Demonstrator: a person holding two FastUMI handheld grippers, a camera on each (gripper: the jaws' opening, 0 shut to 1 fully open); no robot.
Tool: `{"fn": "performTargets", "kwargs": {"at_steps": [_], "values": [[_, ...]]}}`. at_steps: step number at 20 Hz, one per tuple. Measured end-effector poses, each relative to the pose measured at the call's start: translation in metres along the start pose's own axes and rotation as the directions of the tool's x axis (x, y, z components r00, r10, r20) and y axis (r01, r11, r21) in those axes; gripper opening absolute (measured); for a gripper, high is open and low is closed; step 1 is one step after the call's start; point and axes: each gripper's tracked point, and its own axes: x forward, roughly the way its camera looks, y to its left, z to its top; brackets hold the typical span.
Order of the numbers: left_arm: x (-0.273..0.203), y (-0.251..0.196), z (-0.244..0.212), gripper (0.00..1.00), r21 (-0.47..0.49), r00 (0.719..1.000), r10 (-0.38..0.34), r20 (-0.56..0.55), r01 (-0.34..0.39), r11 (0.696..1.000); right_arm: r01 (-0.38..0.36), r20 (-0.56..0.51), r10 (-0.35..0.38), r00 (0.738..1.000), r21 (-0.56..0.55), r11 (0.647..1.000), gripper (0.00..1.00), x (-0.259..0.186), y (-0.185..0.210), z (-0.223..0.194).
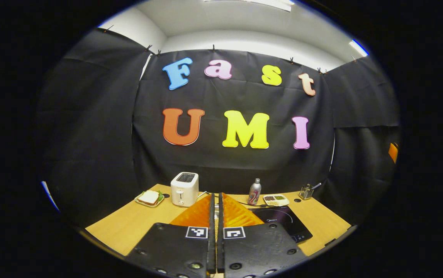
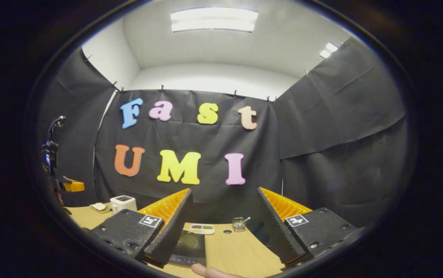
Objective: First push the handle of the pot to place it horizontally, then grasp the pot with both hands and set it on the induction cooktop.
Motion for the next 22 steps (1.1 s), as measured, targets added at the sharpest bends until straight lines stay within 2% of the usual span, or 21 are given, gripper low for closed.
{"fn": "performTargets", "kwargs": {"at_steps": [3,4,7,9,10,17,22], "values": [[0.012,0.01,-0.033,0.0,0.028,0.996,0.024,-0.09,-0.022,0.999,0.002,-0.014,-0.002,1.0,0.002,1.0,0.97,0.002,0.0,-0.01],[0.018,0.005,-0.044,0.0,0.026,0.992,0.013,-0.123,-0.009,1.0,0.001,-0.024,-0.001,1.0,0.004,1.0,1.0,0.003,0.0,-0.015],[0.033,-0.002,-0.078,0.0,0.029,0.975,-0.02,-0.222,0.028,0.999,-0.015,-0.055,0.015,0.998,0.002,1.0,0.97,0.007,0.006,-0.032],[0.04,-0.004,-0.101,0.0,0.047,0.959,-0.028,-0.282,0.043,0.998,-0.015,-0.076,0.015,0.997,-0.004,1.0,1.0,0.011,0.006,-0.043],[0.042,-0.004,-0.112,0.0,0.059,0.95,-0.028,-0.31,0.049,0.997,-0.013,-0.087,0.013,0.996,-0.004,1.0,0.97,0.014,0.006,-0.049],[0.054,-0.011,-0.178,0.0,0.043,0.879,-0.047,-0.475,0.077,0.996,-0.004,-0.139,0.008,0.99,0.031,1.0,0.97,0.028,0.008,-0.071],[0.056,-0.011,-0.226,0.0,0.035,0.811,-0.058,-0.582,0.096,0.995,-0.009,-0.147,0.01,0.989,0.01,1.0,0.97,0.037,0.01,-0.078]]}}
